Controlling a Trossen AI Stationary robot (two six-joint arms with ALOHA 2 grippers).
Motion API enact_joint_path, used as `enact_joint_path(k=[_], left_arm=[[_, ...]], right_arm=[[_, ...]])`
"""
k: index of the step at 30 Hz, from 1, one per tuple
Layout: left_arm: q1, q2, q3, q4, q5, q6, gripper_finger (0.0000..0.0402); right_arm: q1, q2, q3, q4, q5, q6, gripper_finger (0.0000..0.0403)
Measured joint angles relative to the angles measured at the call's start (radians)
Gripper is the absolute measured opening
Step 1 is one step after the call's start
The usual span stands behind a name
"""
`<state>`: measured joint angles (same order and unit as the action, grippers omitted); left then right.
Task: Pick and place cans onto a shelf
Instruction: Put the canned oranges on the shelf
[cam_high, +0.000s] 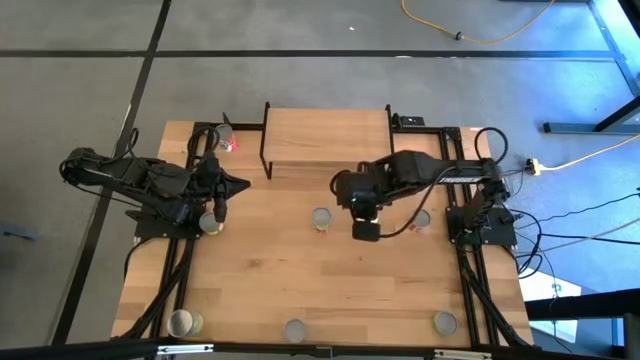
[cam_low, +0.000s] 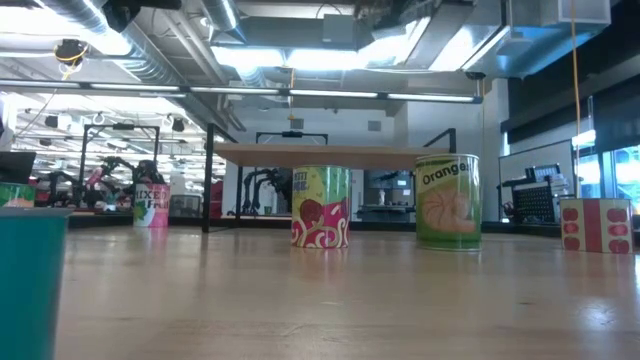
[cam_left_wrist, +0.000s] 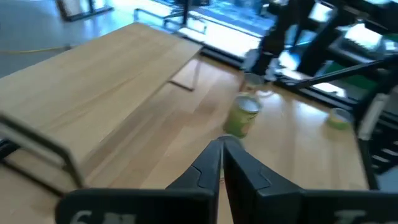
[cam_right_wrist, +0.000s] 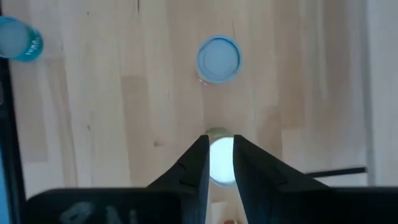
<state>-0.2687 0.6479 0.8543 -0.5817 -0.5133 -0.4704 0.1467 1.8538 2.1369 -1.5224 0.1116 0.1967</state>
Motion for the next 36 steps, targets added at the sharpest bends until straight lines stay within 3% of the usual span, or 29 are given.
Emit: enact_joint_path(k=[5, 11, 16, 24, 32, 36], left_arm=[[0.0, 0.012, 0.0, 0.158, 0.019, 0.112, 0.0045], [0.0, 0.082, 0.0, 0.354, 0.02, 0.242, 0.0045], [0.022, 0.17, 0.01, 0.427, 0.019, 0.253, 0.0046], [0.094, 0.487, 0.128, 0.427, 0.074, 0.306, 0.0044], [0.1, 0.868, 0.379, 0.439, 0.305, 0.72, 0.0044], [0.1, 1.022, 0.515, 0.443, 0.313, 0.797, 0.0044]], right_arm=[[0.003, -0.006, 0.122, -0.048, -0.019, -0.006, 0.0074], [0.019, -0.057, 0.22, -0.046, -0.16, -0.064, 0.0074], [0.047, -0.158, 0.208, -0.049, -0.292, -0.071, 0.0074], [0.119, -0.318, 0.207, -0.049, -0.323, -0.077, 0.0074], [0.148, -0.454, 0.207, -0.049, -0.322, -0.155, 0.0074], [0.148, -0.493, 0.207, -0.049, -0.288, -0.154, 0.0074]])
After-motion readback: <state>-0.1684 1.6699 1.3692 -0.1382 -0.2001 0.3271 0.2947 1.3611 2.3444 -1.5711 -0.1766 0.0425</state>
